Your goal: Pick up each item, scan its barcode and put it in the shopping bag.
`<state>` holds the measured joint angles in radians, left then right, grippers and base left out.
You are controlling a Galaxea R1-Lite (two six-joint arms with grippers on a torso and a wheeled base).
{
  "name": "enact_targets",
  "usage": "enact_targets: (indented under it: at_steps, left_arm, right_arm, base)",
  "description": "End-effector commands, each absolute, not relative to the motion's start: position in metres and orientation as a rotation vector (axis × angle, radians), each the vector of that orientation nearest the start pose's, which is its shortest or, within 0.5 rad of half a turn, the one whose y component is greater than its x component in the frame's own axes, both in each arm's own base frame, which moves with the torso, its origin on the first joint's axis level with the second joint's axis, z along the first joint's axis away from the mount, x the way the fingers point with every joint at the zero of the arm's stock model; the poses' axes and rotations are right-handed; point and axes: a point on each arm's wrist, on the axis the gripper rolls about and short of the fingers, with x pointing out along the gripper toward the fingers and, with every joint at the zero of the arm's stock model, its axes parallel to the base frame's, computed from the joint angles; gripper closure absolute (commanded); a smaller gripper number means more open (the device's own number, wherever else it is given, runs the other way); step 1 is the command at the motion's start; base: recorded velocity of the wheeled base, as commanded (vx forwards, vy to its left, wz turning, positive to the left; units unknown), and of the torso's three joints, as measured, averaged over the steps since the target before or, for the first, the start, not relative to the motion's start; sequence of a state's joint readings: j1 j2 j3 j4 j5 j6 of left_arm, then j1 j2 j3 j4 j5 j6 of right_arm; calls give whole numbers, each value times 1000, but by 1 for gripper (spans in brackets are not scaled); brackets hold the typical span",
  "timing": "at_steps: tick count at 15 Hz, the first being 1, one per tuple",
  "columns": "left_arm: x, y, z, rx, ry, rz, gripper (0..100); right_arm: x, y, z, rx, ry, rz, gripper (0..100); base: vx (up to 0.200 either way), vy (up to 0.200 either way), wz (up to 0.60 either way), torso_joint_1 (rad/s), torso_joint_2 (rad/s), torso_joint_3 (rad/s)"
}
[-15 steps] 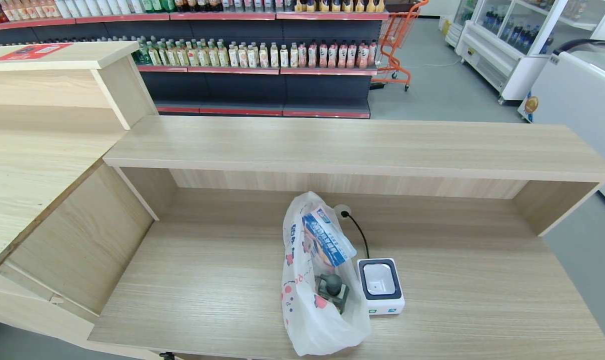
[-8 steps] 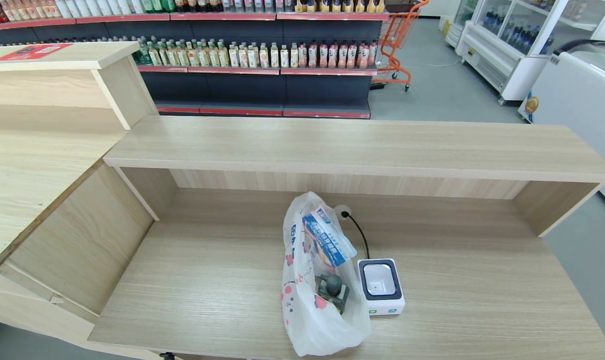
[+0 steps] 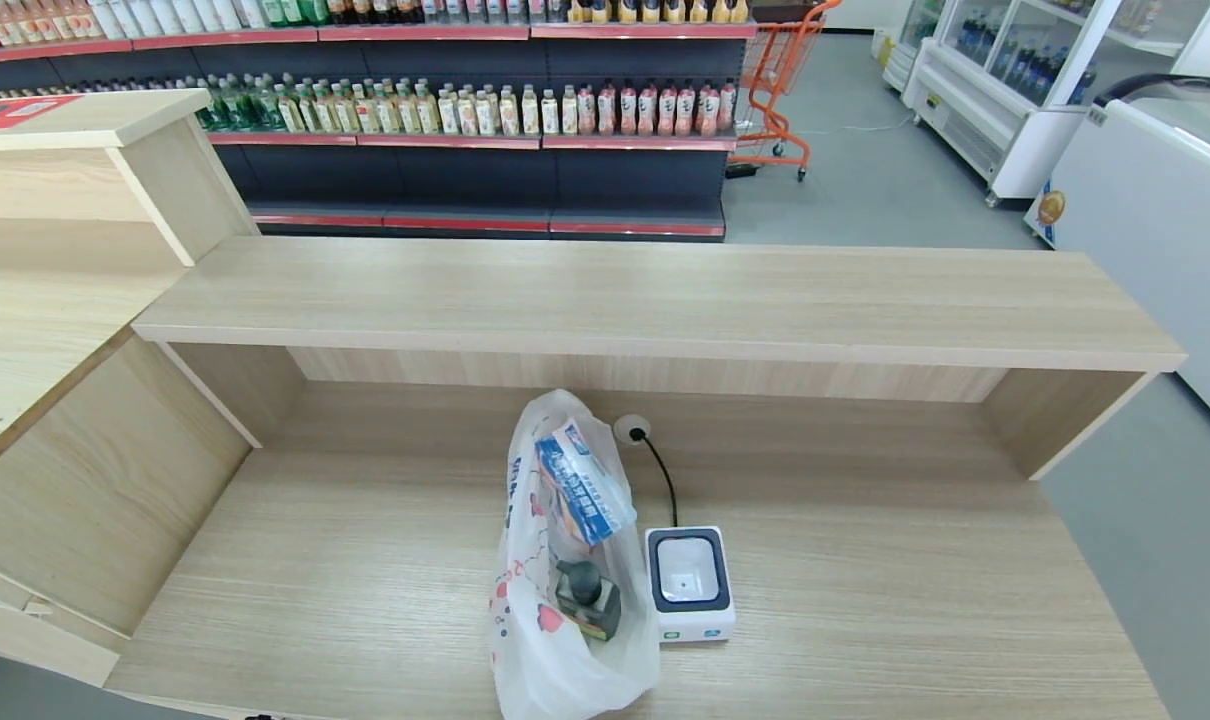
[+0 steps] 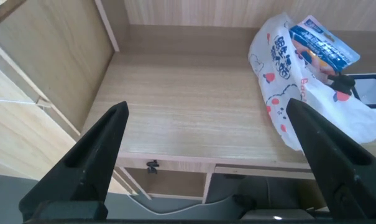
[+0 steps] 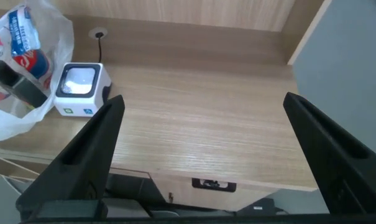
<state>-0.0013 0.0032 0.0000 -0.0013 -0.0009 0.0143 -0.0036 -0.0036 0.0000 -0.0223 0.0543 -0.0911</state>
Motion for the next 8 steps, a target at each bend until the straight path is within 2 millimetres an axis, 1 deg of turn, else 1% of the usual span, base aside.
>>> enact_targets:
  at_steps: [1,3,4,5,8]
  left_arm:
    - [-22,0,76,14,9,-5,0]
    - [-23,0,76,11,0,-3,0]
    - [-23,0,76,11,0,-3,0]
    - [-23,0,76,11,0,-3,0]
    - [-23,0,76,11,0,-3,0]
  right_arm:
    - [-23,1,78,-91,-24,50,0]
    - [-23,1,78,-93,-22,50,0]
    - [-23,1,77,-93,-19,50,0]
    - [-23,1,77,-94,-18,50,100]
    - [-23,1,77,-96,-19,54,100]
  base:
    - [200,0,0,2,7,2]
    - [200,0,0,-10,-5,5]
    - [0,0,0,0,0,0]
    - [0,0,0,0,0,0]
    - [0,0,0,0,0,0]
